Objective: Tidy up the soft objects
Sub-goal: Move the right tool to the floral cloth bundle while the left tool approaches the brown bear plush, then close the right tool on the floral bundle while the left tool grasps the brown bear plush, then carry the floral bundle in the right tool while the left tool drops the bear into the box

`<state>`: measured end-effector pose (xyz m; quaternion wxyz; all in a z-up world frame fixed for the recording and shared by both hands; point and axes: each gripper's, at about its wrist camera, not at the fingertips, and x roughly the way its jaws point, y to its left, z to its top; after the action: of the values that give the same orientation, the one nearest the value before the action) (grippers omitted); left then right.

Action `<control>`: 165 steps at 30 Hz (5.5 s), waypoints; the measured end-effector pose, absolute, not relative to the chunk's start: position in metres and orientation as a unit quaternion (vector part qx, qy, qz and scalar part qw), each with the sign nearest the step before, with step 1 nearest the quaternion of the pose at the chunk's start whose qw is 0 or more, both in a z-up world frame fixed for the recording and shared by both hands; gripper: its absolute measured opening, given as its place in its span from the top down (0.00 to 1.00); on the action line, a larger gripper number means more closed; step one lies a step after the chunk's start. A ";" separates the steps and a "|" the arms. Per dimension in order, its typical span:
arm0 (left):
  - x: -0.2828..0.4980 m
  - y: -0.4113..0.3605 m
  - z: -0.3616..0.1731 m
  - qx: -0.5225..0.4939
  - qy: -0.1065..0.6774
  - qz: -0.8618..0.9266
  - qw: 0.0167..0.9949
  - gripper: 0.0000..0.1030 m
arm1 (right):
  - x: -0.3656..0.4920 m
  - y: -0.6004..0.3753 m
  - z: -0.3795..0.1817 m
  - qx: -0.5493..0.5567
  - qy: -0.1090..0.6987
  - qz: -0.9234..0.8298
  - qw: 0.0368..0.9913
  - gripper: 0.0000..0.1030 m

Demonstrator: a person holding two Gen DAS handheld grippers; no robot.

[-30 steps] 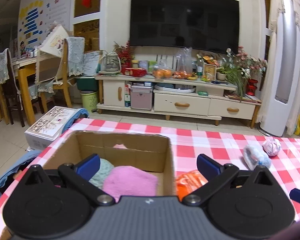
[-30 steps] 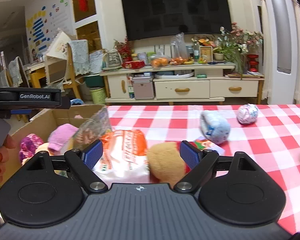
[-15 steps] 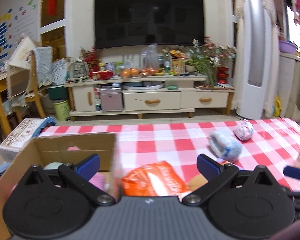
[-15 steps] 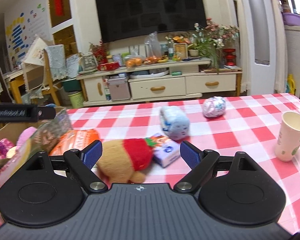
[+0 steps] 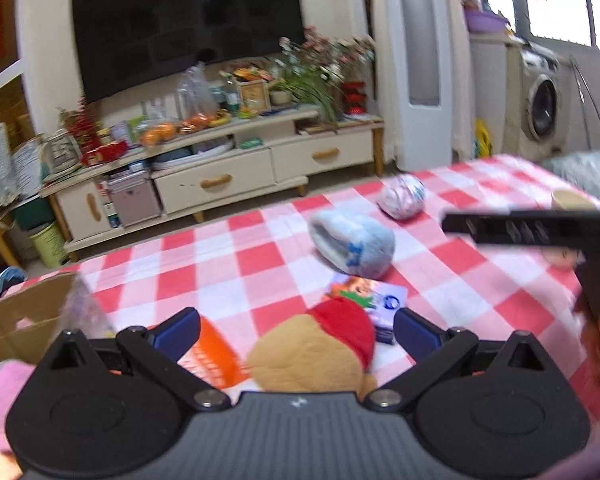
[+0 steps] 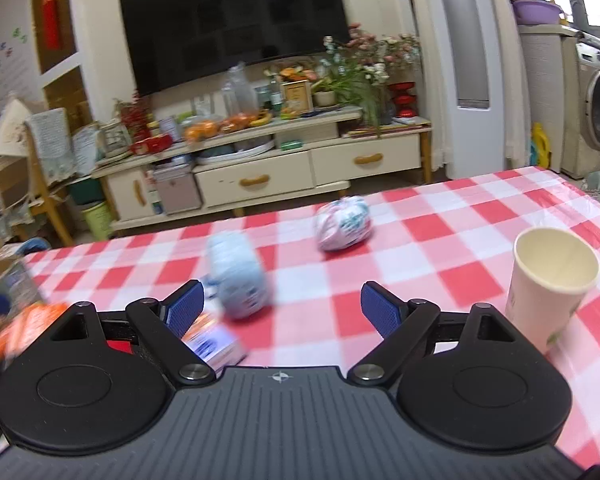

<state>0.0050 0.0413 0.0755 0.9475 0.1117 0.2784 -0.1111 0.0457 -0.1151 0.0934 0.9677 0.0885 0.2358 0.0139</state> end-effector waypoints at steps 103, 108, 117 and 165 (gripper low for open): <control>-0.061 0.071 0.089 -0.036 0.306 -0.173 0.936 0.31 | -0.046 -0.150 0.076 0.102 0.303 0.077 0.944 0.21; -0.069 0.090 0.102 -0.058 0.288 -0.160 0.942 0.31 | -0.052 -0.136 0.091 0.099 0.290 0.093 0.947 0.21; -0.083 0.134 0.124 -0.101 0.248 -0.116 0.956 0.31 | -0.056 -0.104 0.119 0.096 0.265 0.138 0.950 0.21; -0.110 0.284 0.116 -0.188 0.259 0.092 0.943 0.19 | -0.044 0.063 0.123 0.109 0.298 0.415 0.853 0.03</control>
<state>-0.1098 0.2839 0.1162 0.9430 -0.1877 0.2588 0.0924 -0.0438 0.0630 0.1231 0.8529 0.1094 0.2976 0.4147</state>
